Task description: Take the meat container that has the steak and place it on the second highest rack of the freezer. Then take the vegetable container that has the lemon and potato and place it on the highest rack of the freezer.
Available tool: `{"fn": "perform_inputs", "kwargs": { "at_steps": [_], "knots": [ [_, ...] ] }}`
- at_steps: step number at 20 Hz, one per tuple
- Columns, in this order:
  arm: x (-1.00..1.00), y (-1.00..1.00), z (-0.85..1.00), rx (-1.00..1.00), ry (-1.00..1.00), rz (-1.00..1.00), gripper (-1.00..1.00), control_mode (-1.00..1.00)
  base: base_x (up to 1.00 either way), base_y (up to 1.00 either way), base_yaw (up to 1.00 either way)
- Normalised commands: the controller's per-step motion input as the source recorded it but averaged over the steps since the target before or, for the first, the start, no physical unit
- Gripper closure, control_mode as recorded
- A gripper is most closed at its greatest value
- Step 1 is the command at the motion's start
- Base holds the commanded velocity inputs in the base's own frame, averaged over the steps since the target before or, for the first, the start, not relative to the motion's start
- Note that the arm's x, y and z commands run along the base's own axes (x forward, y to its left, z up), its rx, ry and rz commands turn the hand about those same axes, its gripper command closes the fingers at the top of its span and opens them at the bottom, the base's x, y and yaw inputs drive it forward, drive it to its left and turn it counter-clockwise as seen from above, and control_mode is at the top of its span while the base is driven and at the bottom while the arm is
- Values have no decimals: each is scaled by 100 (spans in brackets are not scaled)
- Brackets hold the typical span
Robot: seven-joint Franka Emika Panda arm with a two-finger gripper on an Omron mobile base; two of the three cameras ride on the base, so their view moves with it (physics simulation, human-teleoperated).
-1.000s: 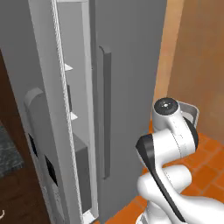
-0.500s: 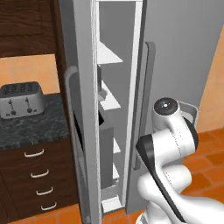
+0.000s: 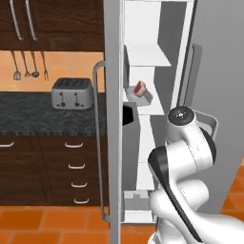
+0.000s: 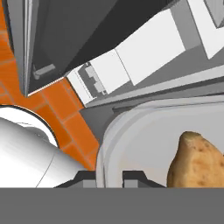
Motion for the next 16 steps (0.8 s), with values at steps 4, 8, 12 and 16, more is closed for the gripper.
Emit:
{"fn": "perform_inputs", "kwargs": {
  "at_steps": [4,8,12,16],
  "knots": [
    [0,0,0,0,0,0,100,100,-34,4,42],
    [0,0,0,0,0,0,100,100,31,-2,32],
    [55,-26,66,0,-23,30,100,-100,0,0,0],
    [36,-20,96,-1,-28,24,100,-100,0,0,0]
  ]
}}
